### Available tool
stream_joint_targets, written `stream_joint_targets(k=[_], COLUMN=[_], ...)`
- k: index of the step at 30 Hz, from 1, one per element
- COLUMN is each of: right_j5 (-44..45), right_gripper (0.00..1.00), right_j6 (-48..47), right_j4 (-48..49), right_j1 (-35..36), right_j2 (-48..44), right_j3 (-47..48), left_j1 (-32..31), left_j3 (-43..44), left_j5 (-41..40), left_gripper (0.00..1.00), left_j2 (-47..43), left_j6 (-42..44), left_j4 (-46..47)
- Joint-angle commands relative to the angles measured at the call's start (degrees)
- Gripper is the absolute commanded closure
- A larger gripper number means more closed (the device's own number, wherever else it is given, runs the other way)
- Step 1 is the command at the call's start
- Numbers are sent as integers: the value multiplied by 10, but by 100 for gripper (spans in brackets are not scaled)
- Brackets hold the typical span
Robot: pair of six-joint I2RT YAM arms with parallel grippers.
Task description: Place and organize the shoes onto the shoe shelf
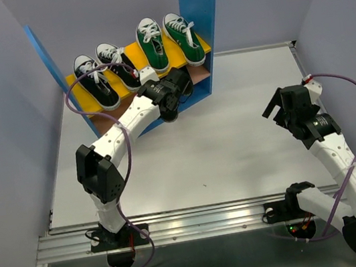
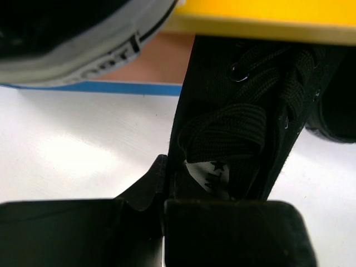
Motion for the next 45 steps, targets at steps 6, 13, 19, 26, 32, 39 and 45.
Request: stream_joint_targets(k=[6, 13, 19, 26, 32, 39, 45], right_j5=[0, -3, -1, -6, -7, -15, -20], right_gripper=[0, 0, 0, 0, 0, 0, 0], right_j6=[-6, -7, -9, -4, -5, -4, -4], right_j4=[21, 23, 22, 24, 24, 30, 35], right_j1=[-1, -1, -1, -1, -1, -1, -1], right_j2=[2, 2, -4, 4, 2, 7, 9], right_j3=[17, 18, 15, 14, 13, 9, 7], left_j1=[25, 35, 35, 35, 24, 1, -22], left_j3=[49, 67, 48, 13, -23, -49, -56], left_j5=[-80, -80, -48, -32, -2, 1, -15], left_gripper=[100, 100, 57, 34, 36, 35, 32], left_j2=[6, 51, 41, 10, -13, -40, -44], left_j6=[-31, -40, -10, 19, 45, 66, 68], left_j4=[27, 27, 67, 104, 122, 132, 128])
